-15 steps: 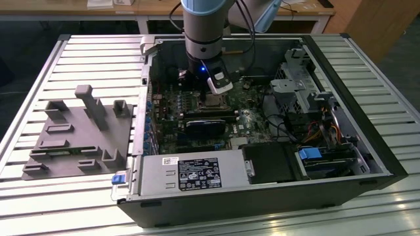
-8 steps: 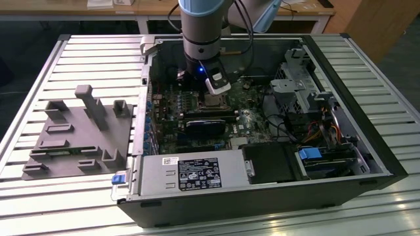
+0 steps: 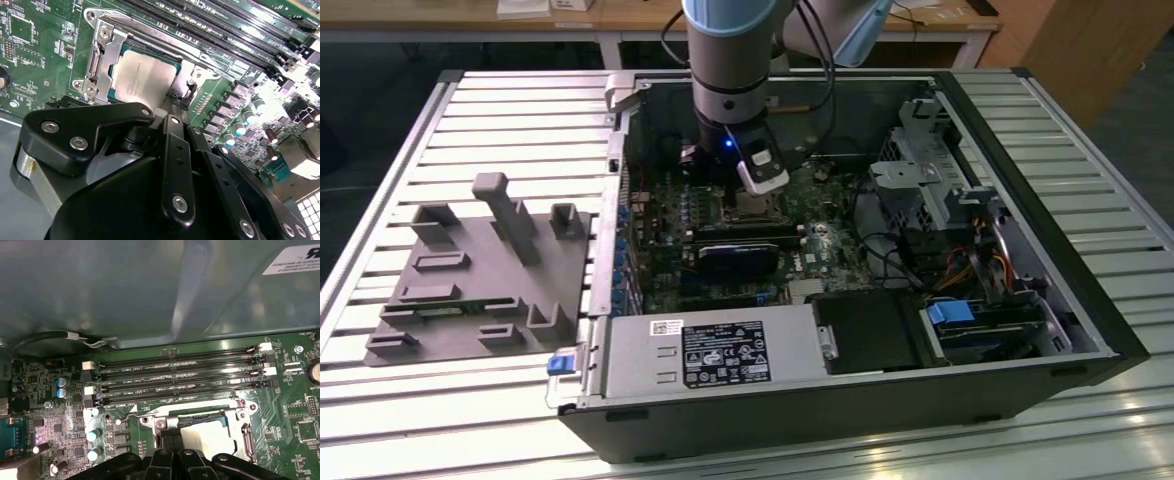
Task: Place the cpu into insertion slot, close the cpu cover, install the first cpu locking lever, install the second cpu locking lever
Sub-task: 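Close the cpu cover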
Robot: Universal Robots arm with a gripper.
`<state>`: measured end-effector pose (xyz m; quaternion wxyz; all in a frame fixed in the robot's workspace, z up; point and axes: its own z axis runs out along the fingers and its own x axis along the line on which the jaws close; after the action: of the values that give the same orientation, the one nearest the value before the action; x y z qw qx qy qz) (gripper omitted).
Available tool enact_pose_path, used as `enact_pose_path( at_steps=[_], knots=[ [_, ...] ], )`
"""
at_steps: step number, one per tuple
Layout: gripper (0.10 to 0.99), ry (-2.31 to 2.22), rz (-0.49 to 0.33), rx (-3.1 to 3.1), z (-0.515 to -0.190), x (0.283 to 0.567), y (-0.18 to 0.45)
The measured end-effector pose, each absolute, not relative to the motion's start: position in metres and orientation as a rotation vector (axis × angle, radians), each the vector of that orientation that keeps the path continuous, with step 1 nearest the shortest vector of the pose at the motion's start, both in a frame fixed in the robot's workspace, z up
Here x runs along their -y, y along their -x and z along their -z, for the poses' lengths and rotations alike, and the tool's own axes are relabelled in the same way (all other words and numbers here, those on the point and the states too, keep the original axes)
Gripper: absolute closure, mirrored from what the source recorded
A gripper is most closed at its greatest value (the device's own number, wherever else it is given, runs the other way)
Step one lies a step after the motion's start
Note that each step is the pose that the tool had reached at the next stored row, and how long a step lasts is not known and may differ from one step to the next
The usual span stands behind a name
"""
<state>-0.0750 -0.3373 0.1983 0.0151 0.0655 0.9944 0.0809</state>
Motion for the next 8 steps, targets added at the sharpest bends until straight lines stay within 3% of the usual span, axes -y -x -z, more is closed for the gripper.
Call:
enact_pose_path(
  at_steps=[8],
  knots=[
    [0.984, -0.204, -0.259, -3.094, -0.199, 0.3371, 0.0712]
  ],
)
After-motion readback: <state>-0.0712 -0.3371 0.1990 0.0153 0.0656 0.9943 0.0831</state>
